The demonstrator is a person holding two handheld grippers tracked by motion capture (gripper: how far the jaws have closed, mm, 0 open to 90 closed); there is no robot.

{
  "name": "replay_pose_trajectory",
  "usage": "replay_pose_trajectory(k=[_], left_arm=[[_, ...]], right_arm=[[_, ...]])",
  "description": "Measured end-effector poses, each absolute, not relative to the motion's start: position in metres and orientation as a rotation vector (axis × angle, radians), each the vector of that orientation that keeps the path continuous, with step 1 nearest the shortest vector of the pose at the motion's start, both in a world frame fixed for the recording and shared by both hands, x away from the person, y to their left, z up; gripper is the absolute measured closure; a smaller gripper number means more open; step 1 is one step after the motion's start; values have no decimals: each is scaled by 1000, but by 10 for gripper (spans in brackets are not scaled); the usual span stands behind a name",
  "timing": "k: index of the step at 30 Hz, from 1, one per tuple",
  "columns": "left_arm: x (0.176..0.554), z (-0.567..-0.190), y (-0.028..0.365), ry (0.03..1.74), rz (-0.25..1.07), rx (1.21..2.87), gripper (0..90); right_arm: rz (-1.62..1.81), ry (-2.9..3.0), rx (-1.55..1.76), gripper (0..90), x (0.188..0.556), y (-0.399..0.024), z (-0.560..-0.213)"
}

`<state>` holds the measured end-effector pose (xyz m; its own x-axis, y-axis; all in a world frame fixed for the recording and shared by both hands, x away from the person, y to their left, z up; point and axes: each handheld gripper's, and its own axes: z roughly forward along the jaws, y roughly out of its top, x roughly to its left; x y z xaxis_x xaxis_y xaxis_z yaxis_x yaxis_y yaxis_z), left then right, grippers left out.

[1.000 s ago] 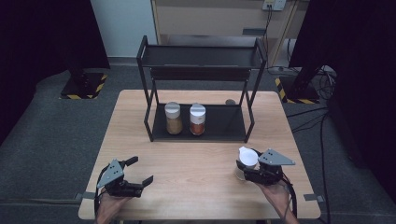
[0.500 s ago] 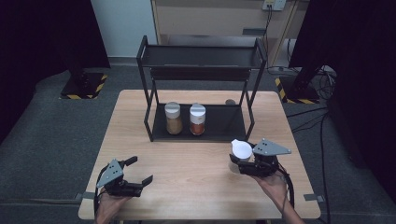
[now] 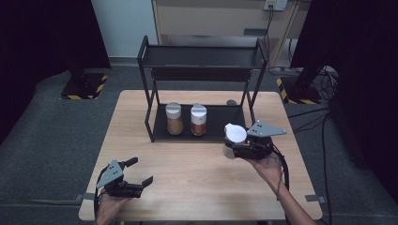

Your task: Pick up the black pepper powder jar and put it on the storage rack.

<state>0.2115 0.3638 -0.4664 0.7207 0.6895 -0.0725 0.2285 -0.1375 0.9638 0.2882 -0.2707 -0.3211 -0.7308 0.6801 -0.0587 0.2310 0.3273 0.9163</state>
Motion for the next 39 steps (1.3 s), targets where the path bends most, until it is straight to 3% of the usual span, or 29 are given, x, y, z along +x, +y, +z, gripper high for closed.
replay_pose_trajectory(k=[24,39], left_arm=[[214,-467,365,737,449,1711,26],[214,-467,365,736,445,1712,26]], right_arm=[[1333,2125,860,313,350,-240,-318],[1306,2063,954,313,387,-228,-342]])
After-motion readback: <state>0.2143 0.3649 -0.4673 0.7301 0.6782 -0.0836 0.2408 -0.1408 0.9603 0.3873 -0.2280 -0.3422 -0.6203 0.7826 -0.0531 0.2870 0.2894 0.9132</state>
